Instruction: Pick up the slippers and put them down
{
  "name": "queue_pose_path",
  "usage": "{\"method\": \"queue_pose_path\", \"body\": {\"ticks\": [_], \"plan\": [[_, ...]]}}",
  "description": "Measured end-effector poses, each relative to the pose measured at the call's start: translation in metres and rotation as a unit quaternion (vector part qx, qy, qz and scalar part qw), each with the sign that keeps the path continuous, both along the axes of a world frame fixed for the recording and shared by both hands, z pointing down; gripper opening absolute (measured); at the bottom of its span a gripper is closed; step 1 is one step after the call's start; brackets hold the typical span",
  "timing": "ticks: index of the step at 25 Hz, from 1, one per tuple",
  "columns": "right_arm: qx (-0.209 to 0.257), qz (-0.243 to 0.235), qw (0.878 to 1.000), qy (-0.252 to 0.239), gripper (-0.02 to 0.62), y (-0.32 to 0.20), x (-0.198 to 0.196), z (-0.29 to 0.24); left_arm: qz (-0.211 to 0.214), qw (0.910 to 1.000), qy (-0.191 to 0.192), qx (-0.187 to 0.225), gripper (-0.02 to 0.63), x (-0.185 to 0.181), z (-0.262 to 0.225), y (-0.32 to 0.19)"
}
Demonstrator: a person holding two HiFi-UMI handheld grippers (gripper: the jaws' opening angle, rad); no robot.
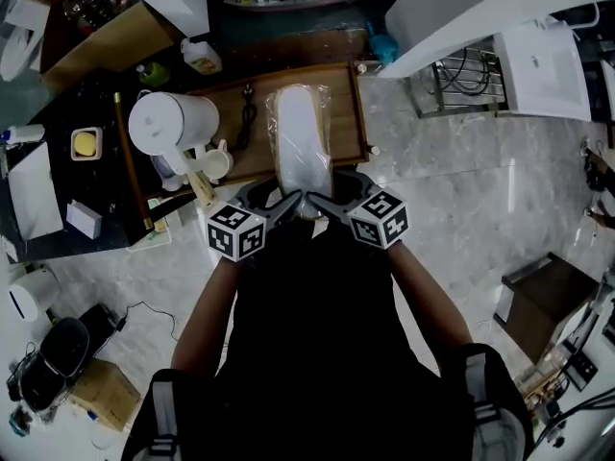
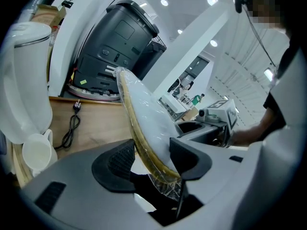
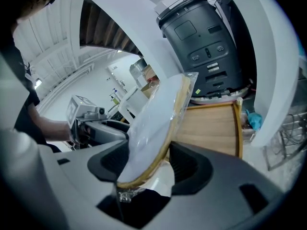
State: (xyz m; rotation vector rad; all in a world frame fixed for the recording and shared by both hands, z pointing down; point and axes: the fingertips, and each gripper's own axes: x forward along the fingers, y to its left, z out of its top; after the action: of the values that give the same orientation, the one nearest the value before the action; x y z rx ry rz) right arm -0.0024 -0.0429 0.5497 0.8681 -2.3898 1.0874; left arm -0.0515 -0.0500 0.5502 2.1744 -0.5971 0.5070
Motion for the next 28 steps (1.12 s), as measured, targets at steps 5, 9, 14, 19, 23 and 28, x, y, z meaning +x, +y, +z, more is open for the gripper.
{"method": "queue_pose_path", "body": {"ticks": [5,9,14,19,23,28], "plan": [[-0.006,-0.006,1.0,-0.002,0.27,-0.003,0.002,0.008,-0.004,0.9999,-0.003,-0.009,0.233,0.002,0.009,-0.002],[-0.016,-0.011,1.0,-0.001,0.27,-0.008,0.006,0.015,-0.009,0.9998,-0.009,-0.016,0.233,0.006,0.015,-0.006],[-0.029,-0.014,0.999,-0.003,0.27,-0.012,0.01,0.025,-0.009,0.9996,-0.014,-0.024,0.233,0.011,0.024,-0.01],[-0.038,-0.017,0.999,0.003,0.27,-0.014,0.01,0.037,-0.001,0.9992,-0.024,-0.031,0.233,0.01,0.036,-0.012],[-0.047,-0.013,0.999,0.0,0.27,-0.018,0.009,0.043,-0.002,0.999,-0.026,-0.037,0.233,0.01,0.042,-0.016],[-0.056,-0.013,0.998,0.005,0.27,-0.025,0.009,0.054,0.0,0.9986,-0.028,-0.044,0.233,0.009,0.053,-0.023]]}}
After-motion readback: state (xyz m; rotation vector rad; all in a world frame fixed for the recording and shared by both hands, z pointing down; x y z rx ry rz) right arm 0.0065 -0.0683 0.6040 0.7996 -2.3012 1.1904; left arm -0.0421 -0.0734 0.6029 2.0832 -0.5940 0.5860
